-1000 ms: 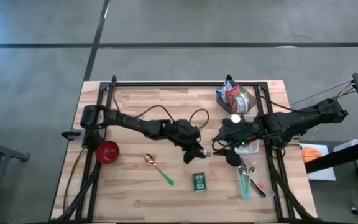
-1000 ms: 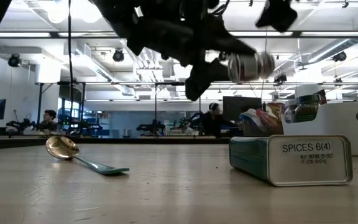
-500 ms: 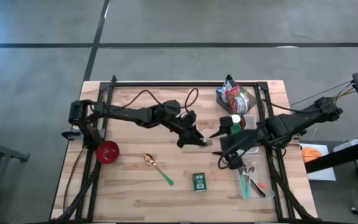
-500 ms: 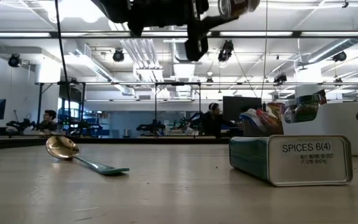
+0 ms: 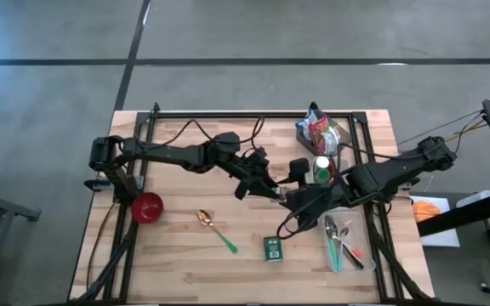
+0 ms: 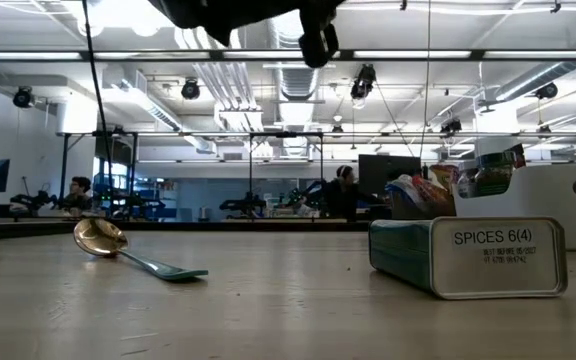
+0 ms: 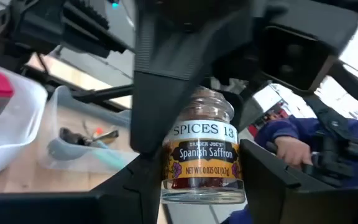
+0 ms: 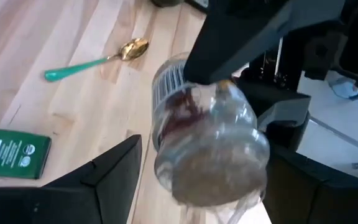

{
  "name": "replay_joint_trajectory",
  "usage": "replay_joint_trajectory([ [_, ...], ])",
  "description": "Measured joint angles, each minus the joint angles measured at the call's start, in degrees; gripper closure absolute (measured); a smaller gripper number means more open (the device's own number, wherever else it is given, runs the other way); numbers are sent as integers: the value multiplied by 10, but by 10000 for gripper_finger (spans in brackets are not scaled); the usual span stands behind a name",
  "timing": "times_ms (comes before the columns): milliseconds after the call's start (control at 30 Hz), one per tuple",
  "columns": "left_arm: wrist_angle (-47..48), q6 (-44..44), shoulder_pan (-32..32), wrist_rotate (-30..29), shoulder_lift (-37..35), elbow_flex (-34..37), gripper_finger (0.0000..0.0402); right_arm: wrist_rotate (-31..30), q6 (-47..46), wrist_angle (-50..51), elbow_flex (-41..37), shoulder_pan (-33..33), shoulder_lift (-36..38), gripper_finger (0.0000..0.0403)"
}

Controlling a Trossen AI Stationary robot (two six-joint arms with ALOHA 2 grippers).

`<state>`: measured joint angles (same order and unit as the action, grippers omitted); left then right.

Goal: Pick & Place Food Item
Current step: Put the brown seasoning bottle into the white bin

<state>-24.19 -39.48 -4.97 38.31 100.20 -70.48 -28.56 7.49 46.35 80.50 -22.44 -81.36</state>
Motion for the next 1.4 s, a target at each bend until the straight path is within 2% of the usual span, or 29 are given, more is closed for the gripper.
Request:
replay_joint_trajectory([
  [667,-33,0,0,8,-9,0,237,1,18,-23,34,-7,4,129],
  [767,-34,0,0,8,-9,0,237,1,20,-23,34,-7,4,149],
  [967,-34,0,0,9,-9,0,237,2,23,-23,34,-7,4,220],
  [1400,-34,1,0,11,-9,0,237,7,30,-36,34,-13,4,220],
])
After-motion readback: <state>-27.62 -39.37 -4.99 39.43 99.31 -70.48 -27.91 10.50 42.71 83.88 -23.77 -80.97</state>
